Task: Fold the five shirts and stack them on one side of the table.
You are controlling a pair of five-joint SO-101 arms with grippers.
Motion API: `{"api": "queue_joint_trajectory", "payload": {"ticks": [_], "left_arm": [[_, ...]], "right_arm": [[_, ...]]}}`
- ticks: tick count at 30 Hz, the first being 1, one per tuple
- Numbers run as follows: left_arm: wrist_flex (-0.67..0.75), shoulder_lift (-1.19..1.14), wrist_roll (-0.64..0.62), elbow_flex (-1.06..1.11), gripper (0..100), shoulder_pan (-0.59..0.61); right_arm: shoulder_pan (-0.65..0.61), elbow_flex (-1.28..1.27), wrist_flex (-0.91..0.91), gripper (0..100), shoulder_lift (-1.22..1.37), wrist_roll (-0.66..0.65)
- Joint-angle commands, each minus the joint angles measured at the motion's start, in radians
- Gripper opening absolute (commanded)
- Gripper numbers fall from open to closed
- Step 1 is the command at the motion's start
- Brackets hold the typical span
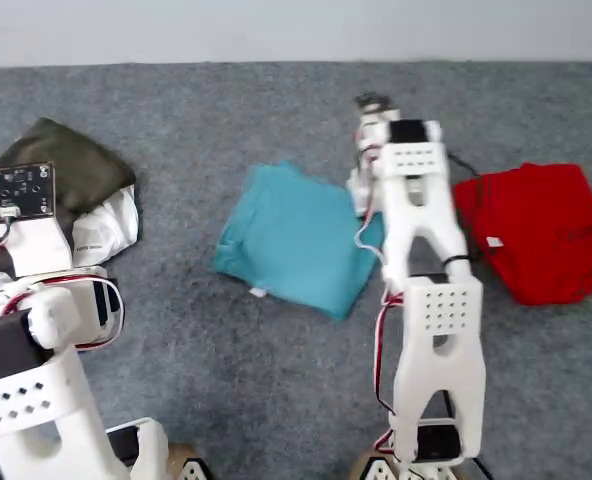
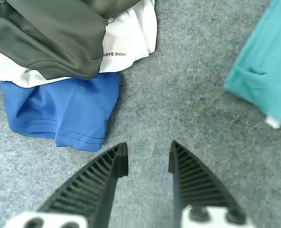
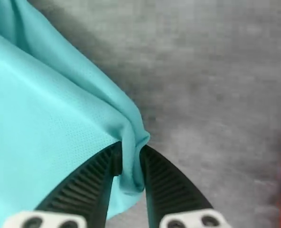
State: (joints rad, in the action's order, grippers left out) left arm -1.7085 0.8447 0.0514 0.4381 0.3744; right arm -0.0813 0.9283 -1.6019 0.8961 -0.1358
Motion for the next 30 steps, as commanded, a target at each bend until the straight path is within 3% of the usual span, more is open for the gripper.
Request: {"api": "queue_joint_trajectory", "payload": {"ticks": [1, 14, 30], "left_arm": [[-0.002, 0.009, -0.003, -0.002, 16, 0.002], [-0.002, 0.009, -0.003, -0.002, 16, 0.002], [0.000, 0.006, -0.003, -0.001, 16, 0.002]], "right_arm": [[0.104, 0.133, -0.065, 0.9, -0.084, -0.002], [0.386, 0.427, -0.180, 0.9, -0.079, -0.002], [0.665, 0.459, -0.117, 0.9, -0.067, 0.000]]}}
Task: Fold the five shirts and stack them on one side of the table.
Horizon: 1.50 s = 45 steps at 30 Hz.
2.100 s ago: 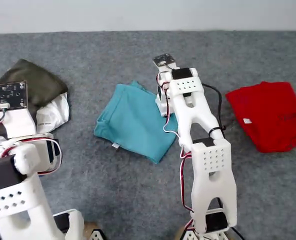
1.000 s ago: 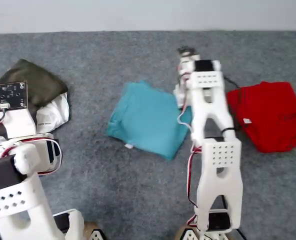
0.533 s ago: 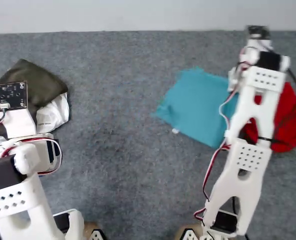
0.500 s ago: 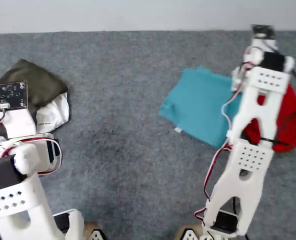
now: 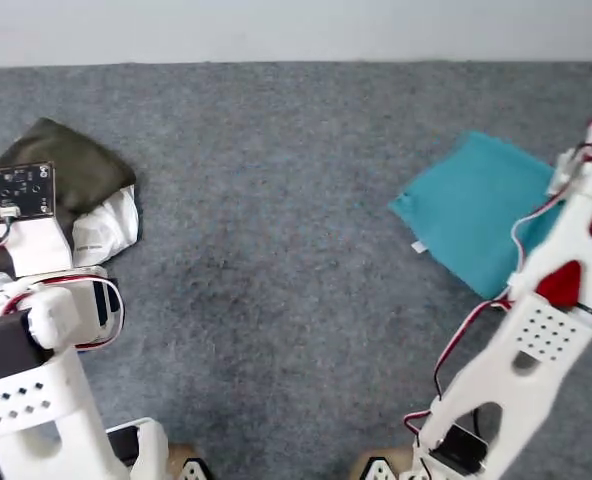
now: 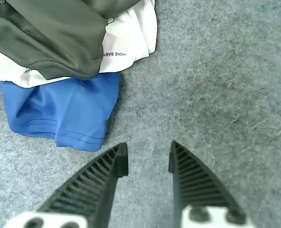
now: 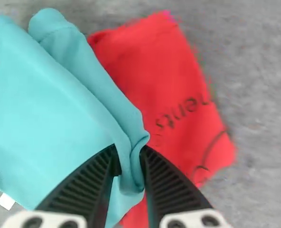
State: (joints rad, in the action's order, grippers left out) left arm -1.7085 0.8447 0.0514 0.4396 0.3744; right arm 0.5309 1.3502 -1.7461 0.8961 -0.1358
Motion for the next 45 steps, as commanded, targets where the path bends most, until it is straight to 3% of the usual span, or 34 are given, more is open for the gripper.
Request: {"api": "queue_joint_trajectory", "payload": {"ticks": [1, 11, 19, 30, 36, 45], "left_arm": [[0.000, 0.006, -0.003, -0.002, 16, 0.002], [0.000, 0.009, -0.003, -0.002, 16, 0.002], [0.005, 0.009, -0.003, 0.033, 16, 0.002], [0.005, 0.009, -0.003, 0.033, 16, 0.002], [0.005, 0.011, -0.003, 0.033, 16, 0.002], [0.003, 0.011, -0.003, 0.033, 16, 0.002]], "right_arm": [[0.071, 0.037, 0.044, 0.9, -0.059, 0.000], [0.209, 0.043, 0.170, 0.9, 0.136, 0.005], [0.303, 0.057, 0.170, 0.9, 0.165, 0.005], [0.305, 0.060, 0.140, 1.6, 0.170, 0.000], [0.303, 0.120, -0.002, 19.1, 0.143, -0.002], [0.335, 0.279, -0.053, 20.1, -0.018, 0.072]]}}
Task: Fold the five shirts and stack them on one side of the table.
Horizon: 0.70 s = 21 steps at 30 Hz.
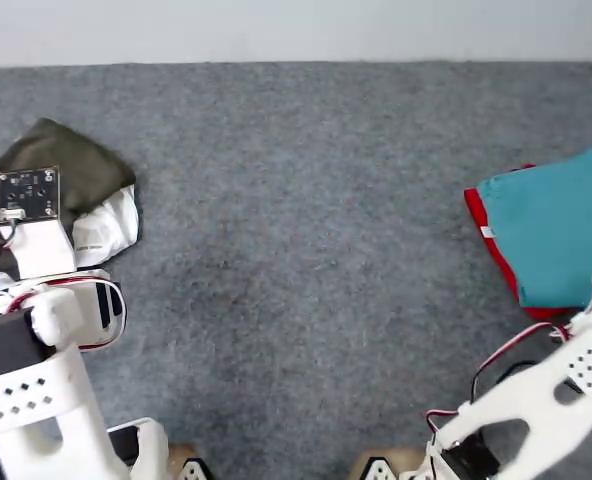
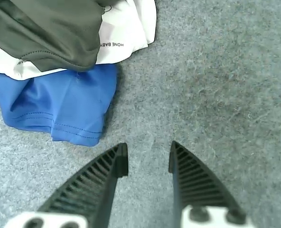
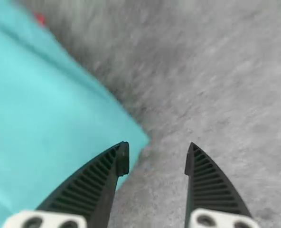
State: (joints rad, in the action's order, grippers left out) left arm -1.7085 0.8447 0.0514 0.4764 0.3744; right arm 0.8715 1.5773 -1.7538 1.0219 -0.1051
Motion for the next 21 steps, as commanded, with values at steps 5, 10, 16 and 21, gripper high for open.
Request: {"api": "queue_joint_trajectory", "payload": {"ticks": [5, 10, 16, 21], "left_arm": [[0.005, 0.011, -0.003, -0.004, 16, 0.002], [0.005, 0.011, -0.003, -0.004, 16, 0.002], [0.003, 0.011, -0.003, -0.004, 16, 0.002], [0.005, 0.011, -0.003, -0.002, 16, 0.002]], "right_arm": [[-0.177, -0.006, -0.042, 20.1, -0.200, 0.048], [-0.410, -0.106, -0.018, 20.0, -0.139, 0.052], [-0.542, -0.106, 0.070, 20.0, 0.048, 0.049], [-0.558, -0.106, 0.090, 19.9, 0.183, 0.048]]}}
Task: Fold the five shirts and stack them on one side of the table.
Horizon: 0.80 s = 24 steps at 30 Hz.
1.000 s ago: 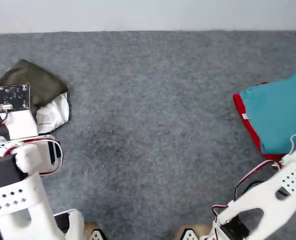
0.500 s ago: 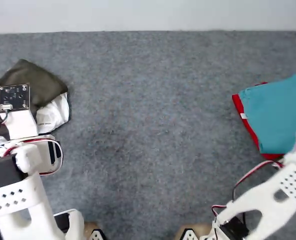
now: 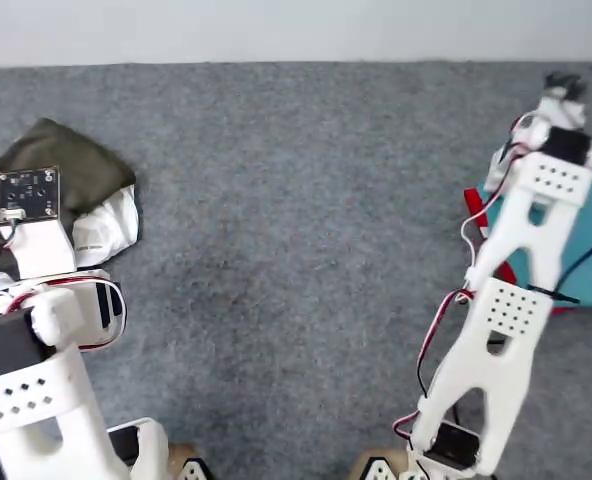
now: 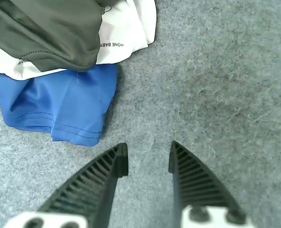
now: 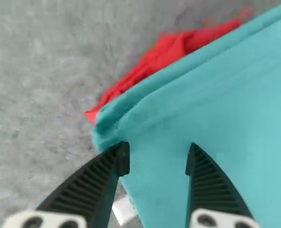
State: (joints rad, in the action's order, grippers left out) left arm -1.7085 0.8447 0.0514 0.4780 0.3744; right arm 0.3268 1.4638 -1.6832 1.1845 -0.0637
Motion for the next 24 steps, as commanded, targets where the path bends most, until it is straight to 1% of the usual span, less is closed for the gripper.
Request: {"api": "queue_joint_trajectory", "payload": {"ticks": [1, 4, 8, 14, 17, 20, 22, 24], "left_arm": [[0.005, 0.011, -0.003, -0.004, 16, 0.002], [0.005, 0.011, -0.003, -0.004, 16, 0.002], [0.005, 0.009, -0.003, -0.004, 16, 0.002], [0.006, 0.003, -0.006, -0.004, 16, 0.002], [0.025, 0.003, -0.006, -0.002, 16, 0.008], [0.063, 0.002, -0.006, 0.016, 16, 0.018], [0.121, 0.002, -0.002, 0.038, 16, 0.078], [0.213, 0.002, 0.000, 0.059, 16, 0.189]], "right_arm": [[-0.013, 0.009, 0.015, 19.9, 0.028, 0.006], [-0.015, 0.046, -0.022, 19.9, -0.001, 0.006], [-0.038, 0.227, -0.117, 19.9, -0.113, 0.006], [-0.038, 0.147, -0.114, 20.0, -0.472, 0.006], [-0.025, 0.066, -0.114, 20.0, -0.627, 0.005], [0.010, -0.107, -0.114, 20.0, -0.768, 0.005], [0.027, -0.255, -0.114, 20.0, -0.857, -0.015], [0.033, -0.420, -0.113, 20.0, -0.941, -0.075]]}}
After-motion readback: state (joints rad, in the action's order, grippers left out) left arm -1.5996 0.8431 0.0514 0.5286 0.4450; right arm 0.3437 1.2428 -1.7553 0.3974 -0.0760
